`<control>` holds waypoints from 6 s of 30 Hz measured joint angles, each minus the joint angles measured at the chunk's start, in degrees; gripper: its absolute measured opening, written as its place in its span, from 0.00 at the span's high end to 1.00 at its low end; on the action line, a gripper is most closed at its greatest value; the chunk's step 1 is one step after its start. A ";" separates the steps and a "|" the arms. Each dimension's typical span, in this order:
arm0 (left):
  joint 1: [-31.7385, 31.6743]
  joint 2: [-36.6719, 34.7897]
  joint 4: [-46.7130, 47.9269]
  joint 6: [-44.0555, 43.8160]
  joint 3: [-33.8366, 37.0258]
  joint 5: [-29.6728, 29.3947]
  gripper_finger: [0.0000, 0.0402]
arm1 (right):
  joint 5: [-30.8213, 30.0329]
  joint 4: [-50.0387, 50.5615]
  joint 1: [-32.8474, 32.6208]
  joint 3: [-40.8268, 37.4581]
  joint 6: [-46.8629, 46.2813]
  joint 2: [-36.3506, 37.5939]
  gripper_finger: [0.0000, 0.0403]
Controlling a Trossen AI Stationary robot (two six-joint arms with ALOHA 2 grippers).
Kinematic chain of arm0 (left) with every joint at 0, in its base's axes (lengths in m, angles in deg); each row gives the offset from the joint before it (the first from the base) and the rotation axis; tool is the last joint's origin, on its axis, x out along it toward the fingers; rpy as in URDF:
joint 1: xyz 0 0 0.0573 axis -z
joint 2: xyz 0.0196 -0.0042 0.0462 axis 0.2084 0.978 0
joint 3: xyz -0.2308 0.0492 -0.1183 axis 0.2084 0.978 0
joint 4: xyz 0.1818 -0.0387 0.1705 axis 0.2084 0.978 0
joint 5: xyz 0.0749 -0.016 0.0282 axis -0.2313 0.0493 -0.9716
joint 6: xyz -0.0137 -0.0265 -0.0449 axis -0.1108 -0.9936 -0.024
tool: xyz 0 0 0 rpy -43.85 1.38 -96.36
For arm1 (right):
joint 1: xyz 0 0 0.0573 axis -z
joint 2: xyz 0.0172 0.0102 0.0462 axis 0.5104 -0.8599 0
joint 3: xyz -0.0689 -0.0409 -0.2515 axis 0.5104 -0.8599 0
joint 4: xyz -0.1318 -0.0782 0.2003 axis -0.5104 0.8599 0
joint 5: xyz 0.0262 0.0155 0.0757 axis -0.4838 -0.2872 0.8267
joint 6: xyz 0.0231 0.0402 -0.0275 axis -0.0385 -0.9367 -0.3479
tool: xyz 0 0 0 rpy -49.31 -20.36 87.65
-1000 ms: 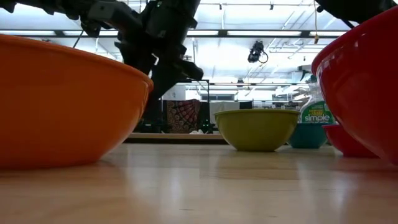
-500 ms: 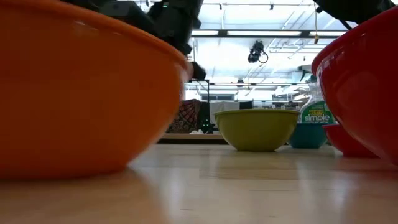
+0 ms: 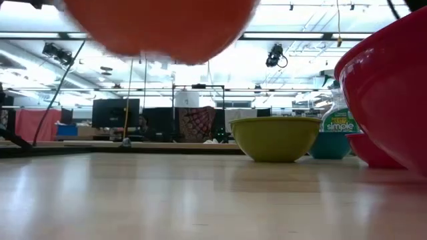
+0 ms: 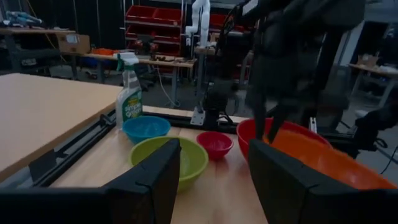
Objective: Nest bowls inside each other
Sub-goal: Stack the orange bowl on the red bowl, then stack the green bowl on the orange bowl
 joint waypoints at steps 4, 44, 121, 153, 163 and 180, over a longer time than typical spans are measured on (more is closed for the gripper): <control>0.00 0.19 1.51 -1.03 0.00 0.01 0.52 | 0.06 7.60 -3.93 -0.04 1.24 5.27 0.93; 0.00 0.17 5.36 -2.76 0.00 0.02 0.52 | 3.29 -7.54 -19.35 -71.56 -37.71 43.56 0.79; -0.02 3.19 2.94 -1.05 0.02 -0.03 0.52 | -4.27 -44.93 25.85 -85.57 -23.77 43.92 0.94; -0.02 3.19 4.99 -1.69 0.02 -0.05 0.52 | 13.80 -22.55 -12.34 -83.32 -42.45 55.50 0.93; -0.02 3.19 4.99 -1.67 0.02 -0.05 0.52 | 7.38 -10.23 -17.77 -74.88 -43.26 41.53 0.92; -0.02 3.17 4.35 -0.95 0.02 -0.05 0.52 | 12.96 -11.17 -16.69 -73.99 -47.67 40.63 0.49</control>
